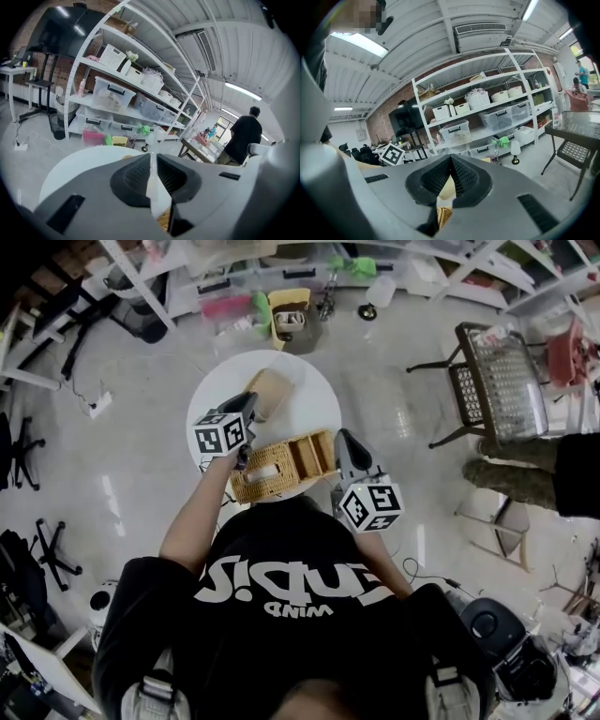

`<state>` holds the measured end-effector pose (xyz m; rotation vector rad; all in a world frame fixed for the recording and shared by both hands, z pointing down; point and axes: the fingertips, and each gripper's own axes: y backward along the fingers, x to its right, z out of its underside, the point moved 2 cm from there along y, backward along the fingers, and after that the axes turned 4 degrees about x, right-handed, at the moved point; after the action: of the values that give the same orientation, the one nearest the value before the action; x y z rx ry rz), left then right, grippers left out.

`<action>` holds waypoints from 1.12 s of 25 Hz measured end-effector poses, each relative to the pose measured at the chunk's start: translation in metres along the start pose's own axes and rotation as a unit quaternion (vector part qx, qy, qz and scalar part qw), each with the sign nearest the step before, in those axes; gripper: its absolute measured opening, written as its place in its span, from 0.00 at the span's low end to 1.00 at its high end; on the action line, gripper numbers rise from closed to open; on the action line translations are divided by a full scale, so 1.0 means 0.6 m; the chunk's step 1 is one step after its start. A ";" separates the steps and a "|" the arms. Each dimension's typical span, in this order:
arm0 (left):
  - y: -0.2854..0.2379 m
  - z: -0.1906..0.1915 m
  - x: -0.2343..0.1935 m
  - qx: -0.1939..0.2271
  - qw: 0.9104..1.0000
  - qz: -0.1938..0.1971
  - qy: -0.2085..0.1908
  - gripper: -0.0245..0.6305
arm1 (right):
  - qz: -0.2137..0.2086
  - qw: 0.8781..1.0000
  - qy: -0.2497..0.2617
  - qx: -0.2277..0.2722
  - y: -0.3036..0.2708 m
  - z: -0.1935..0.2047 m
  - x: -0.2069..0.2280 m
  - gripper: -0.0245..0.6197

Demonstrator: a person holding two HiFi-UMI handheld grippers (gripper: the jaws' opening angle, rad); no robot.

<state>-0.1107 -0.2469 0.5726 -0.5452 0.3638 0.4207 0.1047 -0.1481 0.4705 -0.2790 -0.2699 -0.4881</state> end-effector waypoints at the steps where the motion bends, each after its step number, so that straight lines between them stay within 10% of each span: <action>1: 0.006 -0.009 0.007 0.007 1.000 -0.004 -0.006 0.10 | -0.004 1.000 0.000 0.000 0.001 -0.001 0.000 0.04; 16: 0.203 -0.140 0.134 0.157 0.979 -0.089 -0.094 0.10 | -0.099 0.995 0.027 -0.007 0.005 0.001 -0.020 0.04; 28: 0.392 -0.090 0.167 0.195 0.971 -0.117 -0.077 0.10 | -0.120 0.992 0.047 0.004 0.017 -0.014 -0.090 0.04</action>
<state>-0.1481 -0.0666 0.3873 -0.1663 0.2201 0.1534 0.0657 -0.1194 0.4436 -0.2156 -0.2149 -0.7348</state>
